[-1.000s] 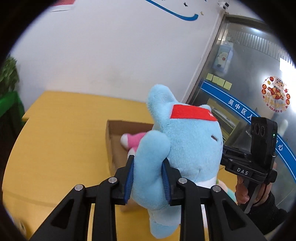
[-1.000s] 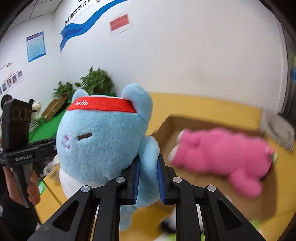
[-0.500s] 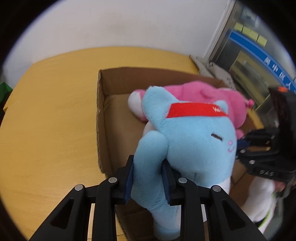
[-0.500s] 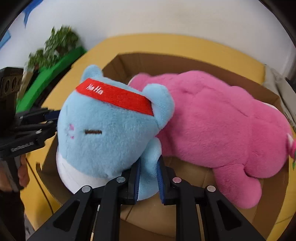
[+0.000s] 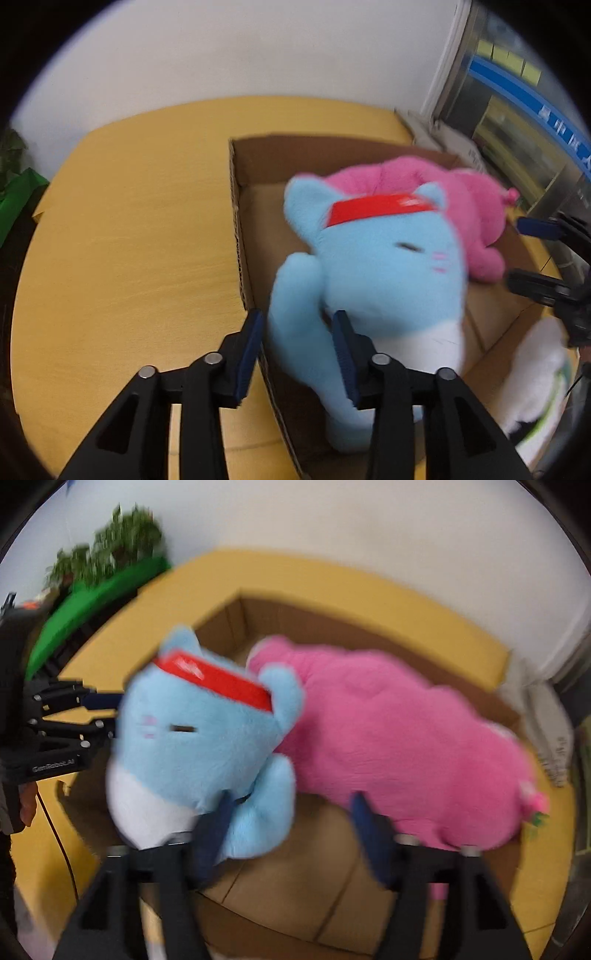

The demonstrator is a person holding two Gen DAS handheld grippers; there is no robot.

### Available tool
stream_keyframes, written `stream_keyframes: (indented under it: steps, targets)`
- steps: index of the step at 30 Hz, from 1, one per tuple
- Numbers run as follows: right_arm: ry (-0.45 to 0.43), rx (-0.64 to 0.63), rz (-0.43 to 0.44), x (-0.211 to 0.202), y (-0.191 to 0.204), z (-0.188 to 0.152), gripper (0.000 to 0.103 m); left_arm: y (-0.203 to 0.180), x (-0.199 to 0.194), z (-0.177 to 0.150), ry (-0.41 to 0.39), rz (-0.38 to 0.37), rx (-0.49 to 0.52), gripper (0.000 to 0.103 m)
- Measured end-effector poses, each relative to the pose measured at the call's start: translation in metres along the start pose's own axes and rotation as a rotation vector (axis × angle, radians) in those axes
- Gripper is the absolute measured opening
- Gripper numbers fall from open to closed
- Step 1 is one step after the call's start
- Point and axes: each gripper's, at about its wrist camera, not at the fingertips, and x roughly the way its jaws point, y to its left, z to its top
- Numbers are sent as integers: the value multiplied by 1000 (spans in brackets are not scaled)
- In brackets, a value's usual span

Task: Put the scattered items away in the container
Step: 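Lower the light-blue plush beside the pink bear and open both grippers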

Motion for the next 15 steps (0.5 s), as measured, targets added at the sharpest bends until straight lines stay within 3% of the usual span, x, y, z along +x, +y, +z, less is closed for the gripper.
stream_keyframes:
  steps: [1, 2, 4, 7, 11, 15]
  targets:
    - [-84, 21, -8, -28, -1, -9, 102, -5, -23, -8, -58, -18, -22, 66]
    - [-166, 44, -13, -56, -2, -20, 103, -10, -41, -16, -105, -34, -37, 80]
    - [-280, 108, 23, -104, -2, -50, 103, -26, -78, -34, -192, -65, -61, 82]
    - [-363, 139, 20, -145, 17, -91, 103, -59, -115, -63, -258, -105, -74, 82]
    - [-393, 130, -90, -158, 45, -124, 103, -96, -141, -93, -293, -136, -62, 82]
    - [-377, 142, -85, -160, 53, -147, 103, -123, -155, -120, -307, -154, -64, 82]
